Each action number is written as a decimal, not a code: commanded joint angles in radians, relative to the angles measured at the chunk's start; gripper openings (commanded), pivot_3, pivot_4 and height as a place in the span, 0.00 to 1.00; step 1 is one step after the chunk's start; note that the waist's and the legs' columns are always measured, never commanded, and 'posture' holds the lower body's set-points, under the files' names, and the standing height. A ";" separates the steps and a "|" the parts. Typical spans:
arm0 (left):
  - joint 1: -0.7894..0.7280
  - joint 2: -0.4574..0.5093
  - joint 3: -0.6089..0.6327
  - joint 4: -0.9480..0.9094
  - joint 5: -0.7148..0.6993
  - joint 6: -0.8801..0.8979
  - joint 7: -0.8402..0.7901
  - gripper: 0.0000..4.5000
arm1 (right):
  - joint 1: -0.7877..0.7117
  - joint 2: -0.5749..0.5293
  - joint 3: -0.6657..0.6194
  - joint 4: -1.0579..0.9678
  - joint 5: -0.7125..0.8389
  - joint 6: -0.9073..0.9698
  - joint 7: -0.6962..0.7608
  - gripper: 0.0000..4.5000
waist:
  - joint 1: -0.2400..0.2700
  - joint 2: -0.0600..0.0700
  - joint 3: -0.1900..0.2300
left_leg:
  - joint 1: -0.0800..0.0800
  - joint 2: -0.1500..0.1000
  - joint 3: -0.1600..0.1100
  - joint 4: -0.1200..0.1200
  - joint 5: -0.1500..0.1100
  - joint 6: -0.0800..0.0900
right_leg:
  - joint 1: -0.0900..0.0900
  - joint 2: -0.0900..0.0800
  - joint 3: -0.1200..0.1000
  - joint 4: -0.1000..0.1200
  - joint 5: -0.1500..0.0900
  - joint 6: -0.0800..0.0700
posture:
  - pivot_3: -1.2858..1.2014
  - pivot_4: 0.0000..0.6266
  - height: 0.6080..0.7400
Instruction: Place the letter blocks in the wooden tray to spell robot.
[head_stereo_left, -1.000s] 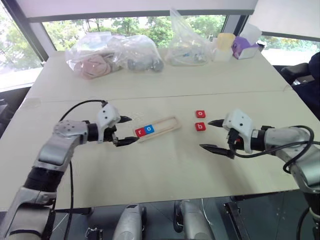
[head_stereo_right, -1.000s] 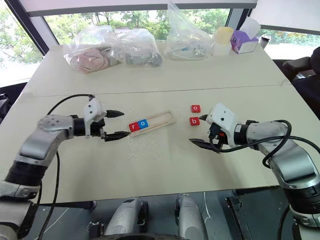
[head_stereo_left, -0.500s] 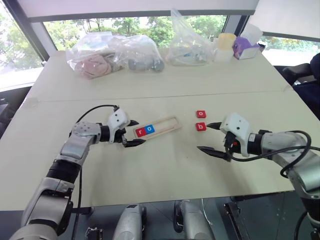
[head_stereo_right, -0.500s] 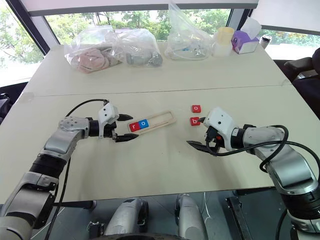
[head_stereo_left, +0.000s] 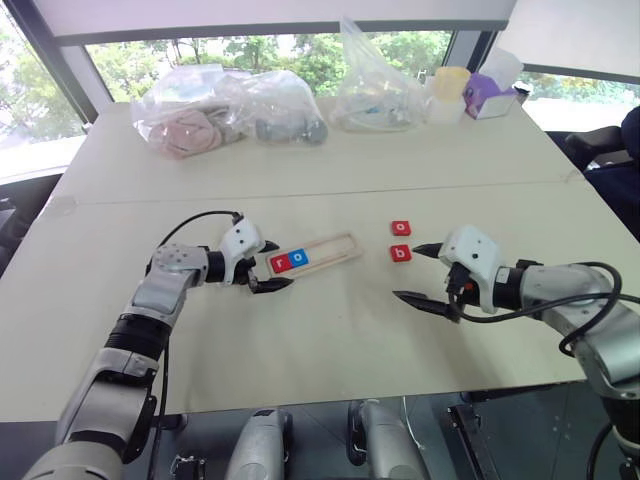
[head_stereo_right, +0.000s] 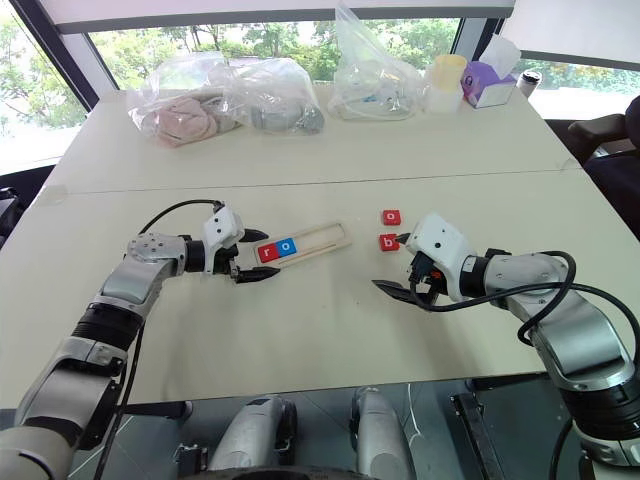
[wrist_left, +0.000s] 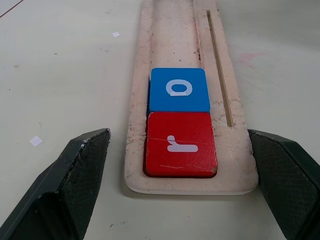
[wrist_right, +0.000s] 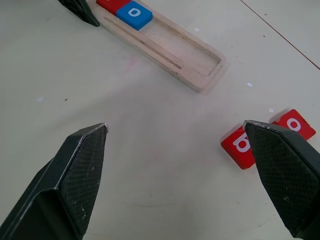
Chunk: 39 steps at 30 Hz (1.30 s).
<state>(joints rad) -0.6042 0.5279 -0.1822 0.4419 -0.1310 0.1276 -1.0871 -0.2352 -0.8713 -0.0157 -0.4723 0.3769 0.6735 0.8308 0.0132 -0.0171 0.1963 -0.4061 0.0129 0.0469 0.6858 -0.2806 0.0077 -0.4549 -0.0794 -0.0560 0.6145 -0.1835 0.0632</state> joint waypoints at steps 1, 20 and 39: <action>0.006 -0.008 -0.010 0.000 0.011 0.011 -0.011 1.00 | -0.005 0.008 -0.008 -0.040 0.003 -0.009 -0.009 0.99 | 0.000 0.000 0.000 | 0.000 0.000 0.000 0.000 0.000 0.000 | 0.000 0.000 0.000 0.000 0.000 0.000 | 0.52 0.24 1.00; 0.085 0.018 -0.043 -0.079 0.037 0.014 -0.063 0.70 | -0.008 0.008 -0.005 -0.037 -0.010 -0.011 -0.025 1.00 | -0.001 0.000 -0.001 | 0.014 0.002 -0.001 -0.001 0.000 0.000 | 0.013 0.000 0.000 -0.002 -0.003 -0.003 | 0.52 0.24 1.00; 0.238 0.078 -0.088 -0.392 -0.005 0.033 -0.152 0.70 | -0.025 0.011 0.018 -0.031 -0.013 -0.012 -0.017 1.00 | 0.000 -0.001 -0.001 | 0.014 0.002 -0.002 -0.001 0.000 0.000 | 0.013 -0.001 0.001 -0.002 -0.005 0.000 | 0.52 0.24 1.00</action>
<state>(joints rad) -0.3728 0.5972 -0.2513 0.0633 -0.1437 0.1606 -1.2352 -0.2423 -0.8628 0.0128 -0.4759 0.3660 0.6710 0.8125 0.0137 -0.0176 0.1957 -0.3925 0.0149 0.0446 0.6844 -0.2810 0.0078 -0.4423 -0.0806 -0.0553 0.6122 -0.1886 0.0631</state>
